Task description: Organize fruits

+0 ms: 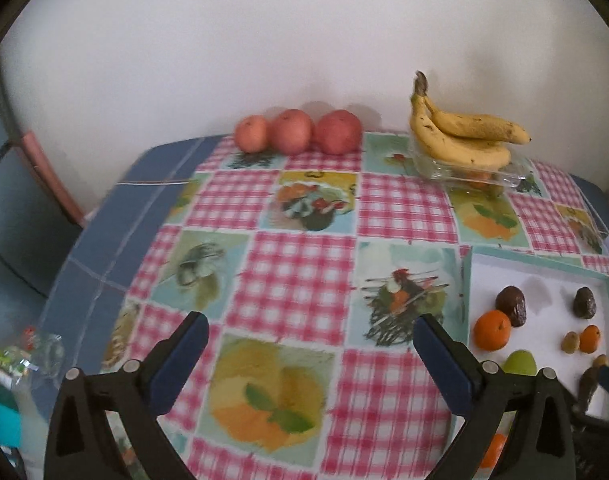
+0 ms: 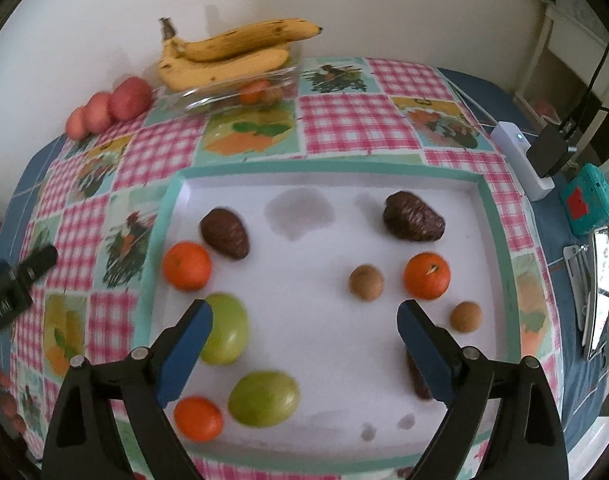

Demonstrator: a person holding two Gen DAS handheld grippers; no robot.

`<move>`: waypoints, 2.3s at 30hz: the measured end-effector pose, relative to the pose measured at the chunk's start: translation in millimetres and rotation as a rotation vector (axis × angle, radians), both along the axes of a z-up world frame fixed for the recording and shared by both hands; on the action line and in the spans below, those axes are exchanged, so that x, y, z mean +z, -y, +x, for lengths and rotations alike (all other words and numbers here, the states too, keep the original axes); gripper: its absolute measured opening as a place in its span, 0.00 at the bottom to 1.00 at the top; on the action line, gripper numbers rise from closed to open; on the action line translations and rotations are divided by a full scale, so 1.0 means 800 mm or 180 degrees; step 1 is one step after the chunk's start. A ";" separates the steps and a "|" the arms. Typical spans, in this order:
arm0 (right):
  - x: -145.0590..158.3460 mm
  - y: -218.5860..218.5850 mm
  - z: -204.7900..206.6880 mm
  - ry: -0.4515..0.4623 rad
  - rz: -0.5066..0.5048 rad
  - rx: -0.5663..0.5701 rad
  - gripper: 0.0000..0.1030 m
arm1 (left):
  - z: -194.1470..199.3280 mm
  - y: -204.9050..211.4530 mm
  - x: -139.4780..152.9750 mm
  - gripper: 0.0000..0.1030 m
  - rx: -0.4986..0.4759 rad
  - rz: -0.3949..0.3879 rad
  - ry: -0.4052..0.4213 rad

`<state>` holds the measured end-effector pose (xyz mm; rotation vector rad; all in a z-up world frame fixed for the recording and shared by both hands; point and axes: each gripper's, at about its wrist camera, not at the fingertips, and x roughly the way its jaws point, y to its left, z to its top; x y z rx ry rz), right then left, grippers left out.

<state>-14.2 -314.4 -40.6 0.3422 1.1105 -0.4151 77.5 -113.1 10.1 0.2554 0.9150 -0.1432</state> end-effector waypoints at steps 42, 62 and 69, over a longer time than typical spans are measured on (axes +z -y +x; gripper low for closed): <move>0.021 -0.082 -0.103 0.0187 0.0045 0.0290 0.91 | -0.099 -0.083 -0.021 1.00 -0.0037 0.0233 -0.0605; 0.022 -0.083 -0.102 0.0177 0.0032 0.0323 0.91 | -0.100 -0.081 -0.024 1.00 -0.0043 0.0241 -0.0632; 0.021 -0.084 -0.102 0.0172 0.0023 0.0358 0.91 | -0.100 -0.081 -0.025 1.00 -0.0044 0.0243 -0.0635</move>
